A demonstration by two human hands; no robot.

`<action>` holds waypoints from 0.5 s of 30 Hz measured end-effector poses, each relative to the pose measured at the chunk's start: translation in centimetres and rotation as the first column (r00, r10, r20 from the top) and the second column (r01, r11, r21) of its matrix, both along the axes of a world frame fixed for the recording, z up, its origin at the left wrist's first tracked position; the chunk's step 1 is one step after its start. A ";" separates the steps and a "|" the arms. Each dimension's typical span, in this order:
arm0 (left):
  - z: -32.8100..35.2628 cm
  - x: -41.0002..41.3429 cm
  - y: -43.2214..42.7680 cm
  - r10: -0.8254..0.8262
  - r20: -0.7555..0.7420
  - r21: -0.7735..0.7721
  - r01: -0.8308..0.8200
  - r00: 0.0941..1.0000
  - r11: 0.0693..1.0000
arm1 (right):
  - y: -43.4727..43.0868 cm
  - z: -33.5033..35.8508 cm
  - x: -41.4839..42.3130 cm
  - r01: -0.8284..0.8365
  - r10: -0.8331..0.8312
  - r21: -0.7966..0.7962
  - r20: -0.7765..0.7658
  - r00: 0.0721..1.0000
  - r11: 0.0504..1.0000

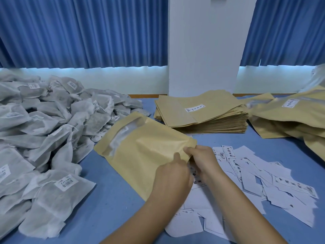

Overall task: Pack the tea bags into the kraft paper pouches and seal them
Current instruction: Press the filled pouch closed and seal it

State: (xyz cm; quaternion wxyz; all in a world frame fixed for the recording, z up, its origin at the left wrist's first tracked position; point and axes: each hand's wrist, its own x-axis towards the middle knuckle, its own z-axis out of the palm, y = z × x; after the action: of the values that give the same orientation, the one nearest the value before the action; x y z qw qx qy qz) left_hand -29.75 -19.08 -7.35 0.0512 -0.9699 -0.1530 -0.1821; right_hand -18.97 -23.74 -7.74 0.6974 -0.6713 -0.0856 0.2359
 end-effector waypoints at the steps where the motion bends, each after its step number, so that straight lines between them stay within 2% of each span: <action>1: -0.6 0.0 -0.4 -0.081 0.055 -0.165 0.089 0.995 0.982 | 0.0 0.2 0.1 -0.010 0.010 0.009 0.045 0.999 1.000; 2: -1.1 0.0 -0.8 -0.112 0.118 -0.432 0.153 0.987 0.889 | 0.0 0.4 0.1 -0.019 0.018 0.008 0.116 0.993 1.000; 3: -1.2 0.0 -1.2 -0.134 0.109 -0.704 0.172 0.985 0.689 | 0.1 0.7 0.1 -0.030 0.025 0.025 0.189 0.982 0.999; 4: -0.9 0.0 -1.6 -0.134 0.097 -0.894 0.146 0.986 0.424 | 0.2 1.0 0.0 -0.048 0.031 0.065 0.243 0.970 0.997; 5: -0.8 0.2 -1.6 -0.109 0.114 -0.980 0.129 0.988 0.151 | 0.3 1.1 -0.2 -0.068 0.035 0.119 0.262 0.964 0.990; 6: -0.6 0.6 -1.5 -0.063 0.157 -0.983 0.149 0.986 -0.109 | 0.3 1.2 -0.3 -0.085 0.037 0.187 0.248 0.968 0.979; 7: -0.5 1.1 -1.1 0.010 0.223 -0.924 0.215 0.975 -0.317 | 0.3 1.2 -0.4 -0.093 0.038 0.251 0.217 0.976 0.964; 8: -0.3 1.5 -0.8 0.099 0.294 -0.829 0.305 0.951 -0.469 | 0.3 1.2 -0.5 -0.088 0.035 0.299 0.178 0.983 0.950; 9: 0.0 1.8 -0.5 0.209 0.343 -0.728 0.400 0.916 -0.557 | 0.3 1.2 -0.6 -0.073 0.024 0.341 0.146 0.989 0.937; 10: 0.1 2.0 -0.2 0.323 0.375 -0.641 0.494 0.869 -0.587 | 0.3 1.3 -0.6 -0.057 0.009 0.392 0.123 0.992 0.918; 13: 0.0 2.3 1.3 0.587 0.458 -0.454 0.744 0.667 -0.491 | 0.1 1.8 -0.4 -0.044 -0.010 0.598 0.087 0.996 0.800; 15: 0.1 2.2 2.9 0.668 0.472 -0.397 0.815 0.575 -0.421 | -0.1 2.1 -0.2 -0.029 0.000 0.675 0.043 0.999 0.737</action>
State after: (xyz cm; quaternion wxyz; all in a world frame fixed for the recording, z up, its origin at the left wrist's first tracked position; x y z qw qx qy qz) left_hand -27.52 -16.13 -7.21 -0.8838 -0.2740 -0.1029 -0.3650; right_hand -19.12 -23.89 -5.67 0.8896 -0.3769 -0.1846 0.1805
